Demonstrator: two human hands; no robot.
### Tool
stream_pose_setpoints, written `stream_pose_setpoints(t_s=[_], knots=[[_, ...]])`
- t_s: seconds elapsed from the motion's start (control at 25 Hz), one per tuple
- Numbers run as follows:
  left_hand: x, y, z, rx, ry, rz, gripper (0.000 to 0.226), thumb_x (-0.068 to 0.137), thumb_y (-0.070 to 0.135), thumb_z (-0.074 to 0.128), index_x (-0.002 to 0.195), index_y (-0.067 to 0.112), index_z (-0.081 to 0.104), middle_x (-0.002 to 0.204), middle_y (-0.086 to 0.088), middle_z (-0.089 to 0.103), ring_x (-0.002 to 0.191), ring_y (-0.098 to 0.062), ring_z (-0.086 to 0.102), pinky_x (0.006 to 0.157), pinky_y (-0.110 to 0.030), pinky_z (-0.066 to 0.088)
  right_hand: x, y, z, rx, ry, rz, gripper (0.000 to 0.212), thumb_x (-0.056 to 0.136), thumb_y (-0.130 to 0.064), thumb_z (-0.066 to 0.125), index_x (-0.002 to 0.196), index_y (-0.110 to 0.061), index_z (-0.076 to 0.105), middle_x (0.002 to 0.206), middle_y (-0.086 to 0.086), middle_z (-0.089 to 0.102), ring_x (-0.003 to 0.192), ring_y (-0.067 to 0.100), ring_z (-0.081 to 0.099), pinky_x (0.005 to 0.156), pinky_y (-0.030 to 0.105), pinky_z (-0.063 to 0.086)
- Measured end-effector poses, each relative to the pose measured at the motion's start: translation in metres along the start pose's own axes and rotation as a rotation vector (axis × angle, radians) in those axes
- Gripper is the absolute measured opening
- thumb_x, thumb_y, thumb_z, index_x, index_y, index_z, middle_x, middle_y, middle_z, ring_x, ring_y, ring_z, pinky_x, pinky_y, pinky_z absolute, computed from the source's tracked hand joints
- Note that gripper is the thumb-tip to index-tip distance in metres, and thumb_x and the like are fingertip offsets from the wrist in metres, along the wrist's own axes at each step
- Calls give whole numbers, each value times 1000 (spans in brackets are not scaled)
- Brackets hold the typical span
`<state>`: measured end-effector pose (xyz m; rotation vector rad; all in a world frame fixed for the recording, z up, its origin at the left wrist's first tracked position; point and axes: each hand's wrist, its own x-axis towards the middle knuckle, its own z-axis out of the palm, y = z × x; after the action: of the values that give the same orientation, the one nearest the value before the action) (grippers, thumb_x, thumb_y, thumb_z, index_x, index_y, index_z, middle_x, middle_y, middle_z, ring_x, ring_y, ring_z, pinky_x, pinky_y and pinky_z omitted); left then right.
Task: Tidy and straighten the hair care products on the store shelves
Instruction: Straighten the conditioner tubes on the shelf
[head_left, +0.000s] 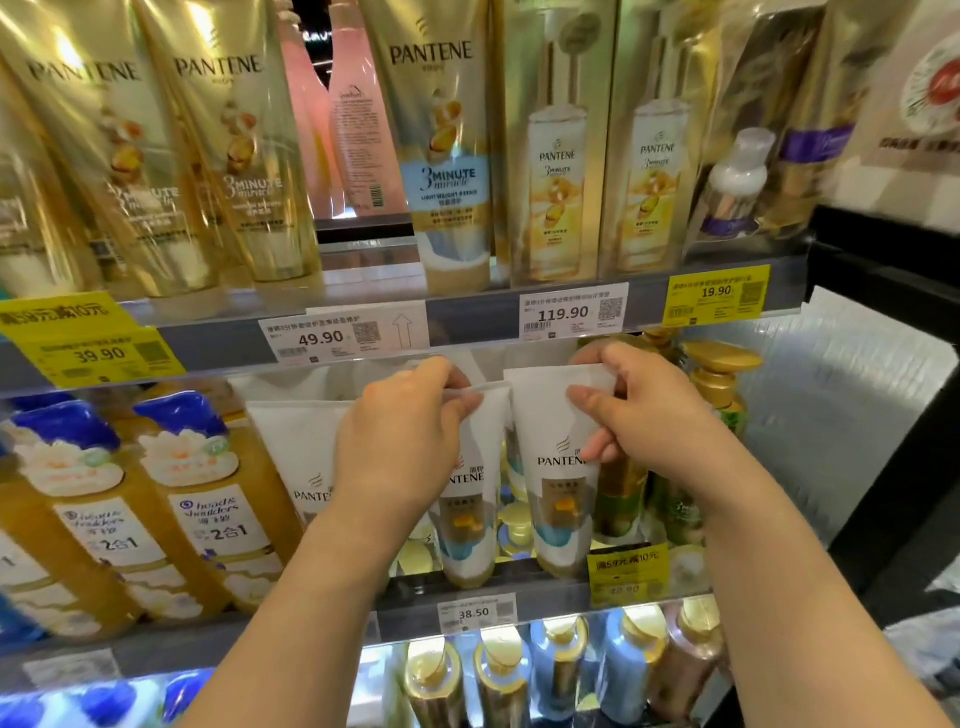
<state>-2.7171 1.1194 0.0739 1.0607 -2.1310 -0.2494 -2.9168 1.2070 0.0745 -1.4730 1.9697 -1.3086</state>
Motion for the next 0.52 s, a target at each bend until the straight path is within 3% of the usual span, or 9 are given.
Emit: stream_pose_setpoints(t_s=[0.2, 0.36, 0.52], knots=[[3, 4, 10, -42, 41, 20, 8, 92, 39, 60, 91, 30, 61, 81, 8, 65, 60, -18, 66, 57, -39, 56, -4, -3, 2, -27, 26, 9, 13, 105, -25, 47, 99, -34, 54, 61, 0, 73, 53, 12, 73, 45, 19, 54], [5, 3, 9, -20, 60, 35, 10, 92, 38, 60, 92, 28, 64, 81, 7, 65, 58, -17, 64, 56, -38, 55, -12, -3, 10, -8, 115, -9, 16, 105, -25, 46, 91, -30, 53, 64, 3, 72, 49, 12, 71, 43, 21, 54], [4, 0, 6, -37, 41, 58, 12, 92, 38, 60, 93, 28, 66, 81, 6, 65, 58, -17, 63, 57, -38, 54, -13, -2, 9, 17, 68, -2, 15, 106, -24, 45, 95, -30, 54, 62, 2, 73, 51, 13, 72, 44, 22, 54]])
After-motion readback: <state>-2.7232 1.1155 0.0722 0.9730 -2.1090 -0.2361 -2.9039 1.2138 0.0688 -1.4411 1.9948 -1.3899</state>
